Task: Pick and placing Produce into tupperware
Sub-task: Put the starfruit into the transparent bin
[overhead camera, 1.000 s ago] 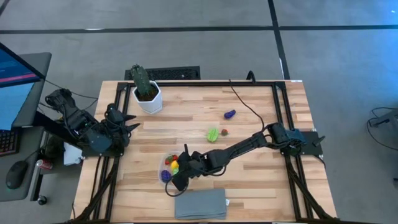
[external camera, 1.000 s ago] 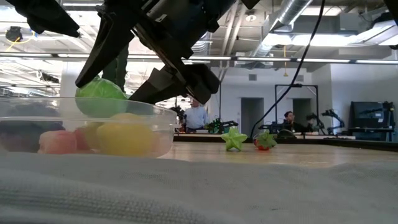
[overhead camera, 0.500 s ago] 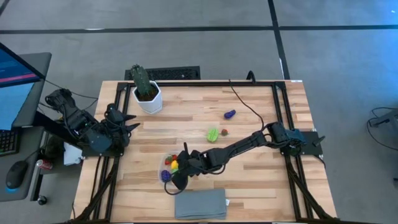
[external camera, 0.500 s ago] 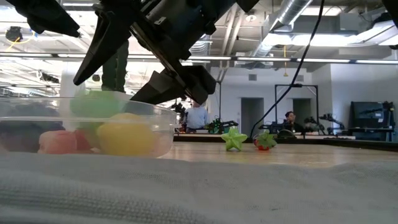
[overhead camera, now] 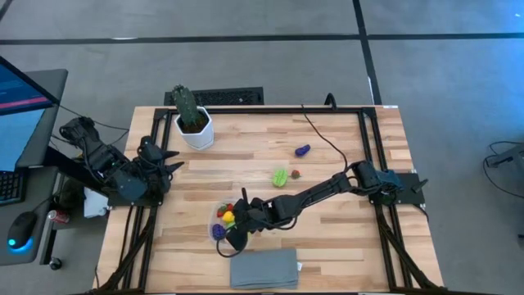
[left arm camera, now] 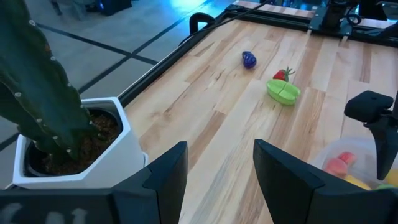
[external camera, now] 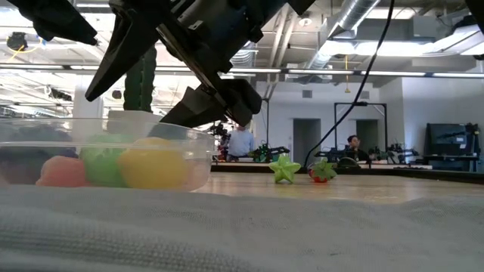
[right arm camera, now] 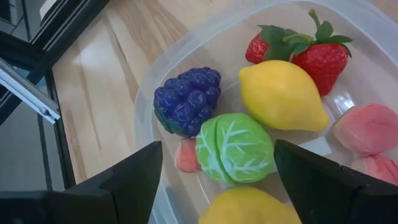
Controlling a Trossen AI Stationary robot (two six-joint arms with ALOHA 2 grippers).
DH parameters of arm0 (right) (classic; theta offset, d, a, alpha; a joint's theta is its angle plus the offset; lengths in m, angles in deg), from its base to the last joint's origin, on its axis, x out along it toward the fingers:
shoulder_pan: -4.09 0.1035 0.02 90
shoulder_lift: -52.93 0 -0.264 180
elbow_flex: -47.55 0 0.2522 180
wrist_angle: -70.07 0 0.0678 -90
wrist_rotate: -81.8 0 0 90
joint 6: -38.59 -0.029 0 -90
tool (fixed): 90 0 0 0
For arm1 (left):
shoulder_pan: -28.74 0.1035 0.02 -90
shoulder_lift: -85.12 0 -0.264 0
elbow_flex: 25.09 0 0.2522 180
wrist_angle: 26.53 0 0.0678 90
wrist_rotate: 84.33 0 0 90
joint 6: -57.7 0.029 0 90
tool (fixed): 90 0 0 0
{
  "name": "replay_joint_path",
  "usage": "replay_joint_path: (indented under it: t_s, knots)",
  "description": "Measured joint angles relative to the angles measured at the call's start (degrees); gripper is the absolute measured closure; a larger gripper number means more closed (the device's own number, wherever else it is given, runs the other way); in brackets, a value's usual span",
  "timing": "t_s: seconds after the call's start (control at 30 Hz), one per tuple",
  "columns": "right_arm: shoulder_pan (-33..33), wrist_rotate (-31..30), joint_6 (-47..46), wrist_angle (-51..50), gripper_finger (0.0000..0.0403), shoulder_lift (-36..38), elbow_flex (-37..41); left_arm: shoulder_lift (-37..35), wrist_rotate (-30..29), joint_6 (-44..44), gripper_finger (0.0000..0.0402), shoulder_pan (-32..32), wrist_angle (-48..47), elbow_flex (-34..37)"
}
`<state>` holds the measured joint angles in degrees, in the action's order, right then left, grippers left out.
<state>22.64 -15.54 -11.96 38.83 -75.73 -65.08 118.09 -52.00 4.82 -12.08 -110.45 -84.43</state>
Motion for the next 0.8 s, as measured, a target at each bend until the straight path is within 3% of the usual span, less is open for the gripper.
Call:
replay_joint_path:
  t_s: [0.3,0.63,0.8]
  knots:
    - [-0.9,0.0,2.0,-3.1,0.0081,4.2,-0.1,0.0,-0.1,0.0,0.0228,0.0,-1.0,0.0]
    - [-2.6,-1.0,4.5,-20.2,0.0081,11.7,-0.1,0.0,-0.1,-0.1,0.0228,0.0,-0.9,0.0]
    - [-3.4,-4.4,3.7,-31.5,0.0081,13.5,-0.1,0.0,-0.1,-0.2,0.0228,0.0,-0.9,0.0]
